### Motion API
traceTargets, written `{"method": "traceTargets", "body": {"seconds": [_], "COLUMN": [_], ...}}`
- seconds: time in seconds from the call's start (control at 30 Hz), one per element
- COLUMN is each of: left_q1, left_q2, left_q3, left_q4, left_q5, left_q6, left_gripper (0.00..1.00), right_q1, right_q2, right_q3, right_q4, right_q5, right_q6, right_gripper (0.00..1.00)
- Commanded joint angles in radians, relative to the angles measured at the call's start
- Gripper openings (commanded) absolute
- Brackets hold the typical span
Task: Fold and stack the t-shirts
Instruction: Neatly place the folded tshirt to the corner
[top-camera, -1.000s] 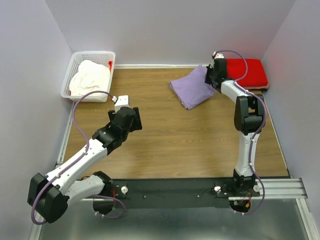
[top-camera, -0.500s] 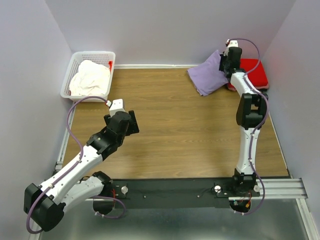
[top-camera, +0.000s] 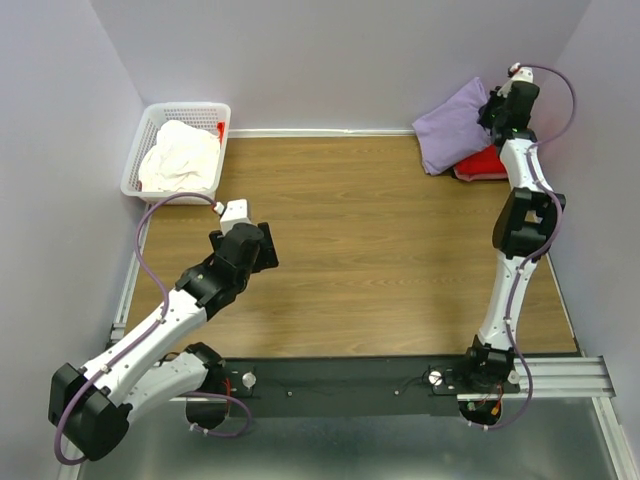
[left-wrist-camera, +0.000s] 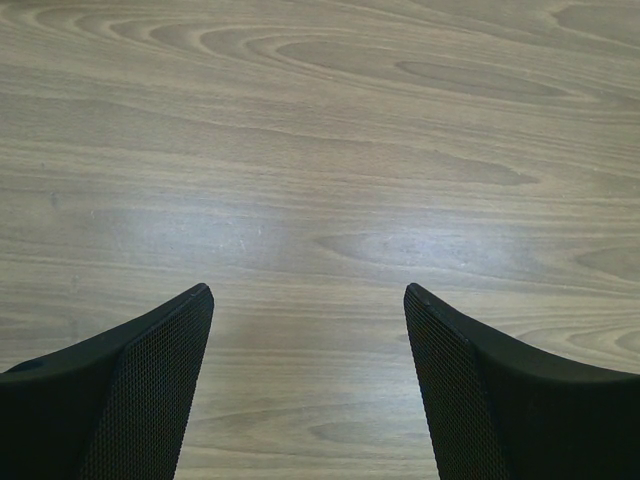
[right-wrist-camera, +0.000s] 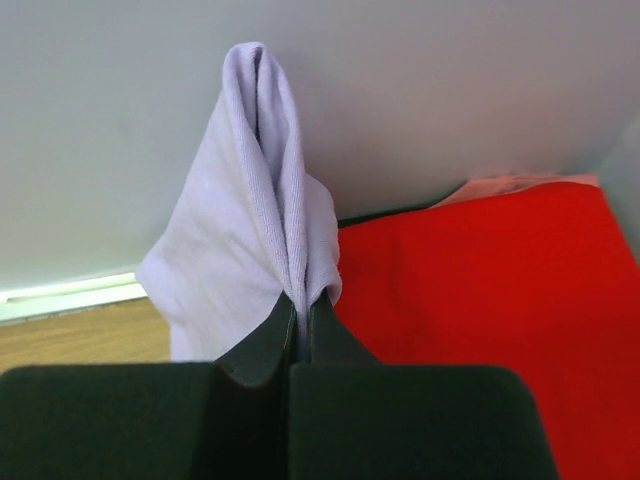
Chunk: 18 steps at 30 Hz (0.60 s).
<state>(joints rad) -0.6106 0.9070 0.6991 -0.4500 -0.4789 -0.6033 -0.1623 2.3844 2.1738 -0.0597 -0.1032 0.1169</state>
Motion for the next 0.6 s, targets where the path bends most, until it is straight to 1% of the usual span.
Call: {"method": "traceTargets", "body": {"seconds": [0.0,0.3,0.57], "left_q1": [0.003,0.003,0.002], "left_q2": [0.012,0.044,0.081], "left_q3": [-0.012,-0.013,-0.015], "left_q4": [0.016,0.023,0.031], "left_q5": [-0.001,0.006,0.017], "left_q6": [-0.010,0.004,0.011], "left_gripper": [0.84,0.83,0.83], "right_q1": [-0.042,-0.157,-0.186], "right_q2": [-0.004,0.025,0.094], "right_q3": [0.061,0.087,0.126], "right_q4": [0.009,0.006,0.006], "right_q5": [-0.047,-0.093,-0.061], "right_q6": [0.043,0.064,-0.023], "right_gripper": [0.00,0.01,0.01]}}
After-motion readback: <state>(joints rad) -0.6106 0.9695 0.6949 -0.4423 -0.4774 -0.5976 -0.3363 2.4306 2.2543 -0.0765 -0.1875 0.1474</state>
